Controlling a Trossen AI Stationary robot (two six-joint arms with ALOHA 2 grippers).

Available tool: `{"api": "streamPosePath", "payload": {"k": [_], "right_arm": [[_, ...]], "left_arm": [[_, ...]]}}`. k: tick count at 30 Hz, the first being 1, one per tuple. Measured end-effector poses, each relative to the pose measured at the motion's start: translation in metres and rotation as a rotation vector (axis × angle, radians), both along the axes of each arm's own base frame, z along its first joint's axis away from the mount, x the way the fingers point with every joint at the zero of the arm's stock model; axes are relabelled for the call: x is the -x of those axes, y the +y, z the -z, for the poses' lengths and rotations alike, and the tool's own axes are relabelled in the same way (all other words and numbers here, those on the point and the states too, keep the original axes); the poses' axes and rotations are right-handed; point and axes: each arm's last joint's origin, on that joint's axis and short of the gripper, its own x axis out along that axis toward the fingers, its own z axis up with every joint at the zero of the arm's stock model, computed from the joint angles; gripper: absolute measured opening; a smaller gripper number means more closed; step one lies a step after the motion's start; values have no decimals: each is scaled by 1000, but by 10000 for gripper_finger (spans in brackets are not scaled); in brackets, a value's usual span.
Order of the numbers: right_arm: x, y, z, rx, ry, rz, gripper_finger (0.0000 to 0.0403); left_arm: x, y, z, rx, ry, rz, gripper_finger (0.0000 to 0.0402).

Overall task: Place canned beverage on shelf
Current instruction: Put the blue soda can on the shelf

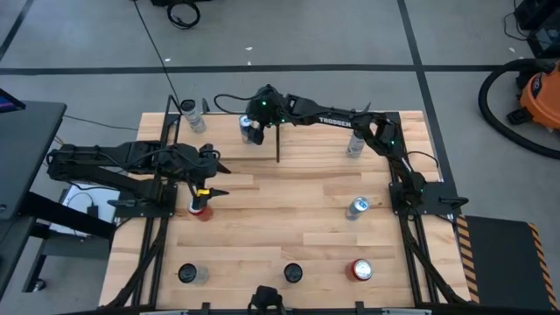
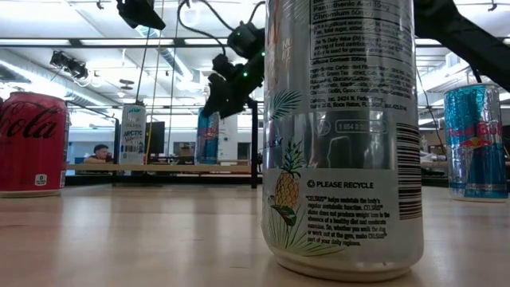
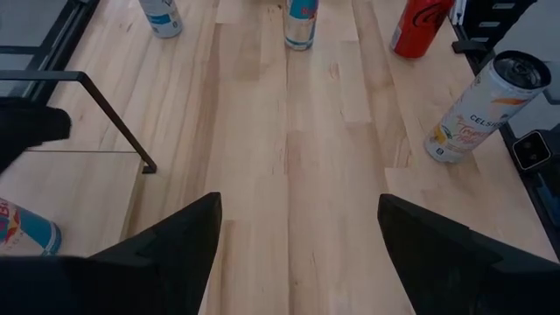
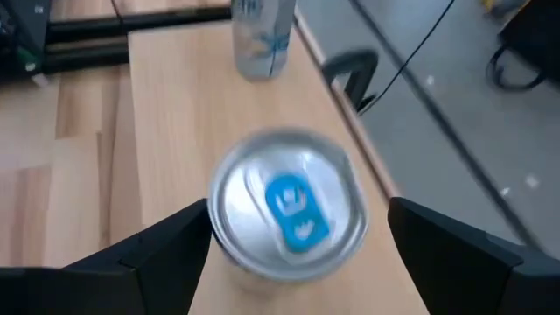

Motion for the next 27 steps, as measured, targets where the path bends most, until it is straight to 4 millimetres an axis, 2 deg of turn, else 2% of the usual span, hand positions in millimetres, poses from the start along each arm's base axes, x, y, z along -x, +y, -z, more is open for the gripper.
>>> {"api": "streamPosePath", "payload": {"k": [4, 12, 17, 22, 27], "right_arm": [[0, 1, -5, 11, -21, -4, 325], [3, -7, -5, -2, -27, -4, 237], [8, -18, -5, -15, -33, 2, 239], [12, -25, -5, -19, -35, 12, 265], [12, -27, -5, -18, -43, 9, 251]], "left_arm": [[0, 0, 0, 0, 0, 0, 309], [0, 0, 0, -1, 0, 0, 309], [0, 0, 0, -1, 0, 1, 309], [0, 0, 0, -5, 0, 4, 309], [0, 0, 0, -18, 0, 14, 309]]}}
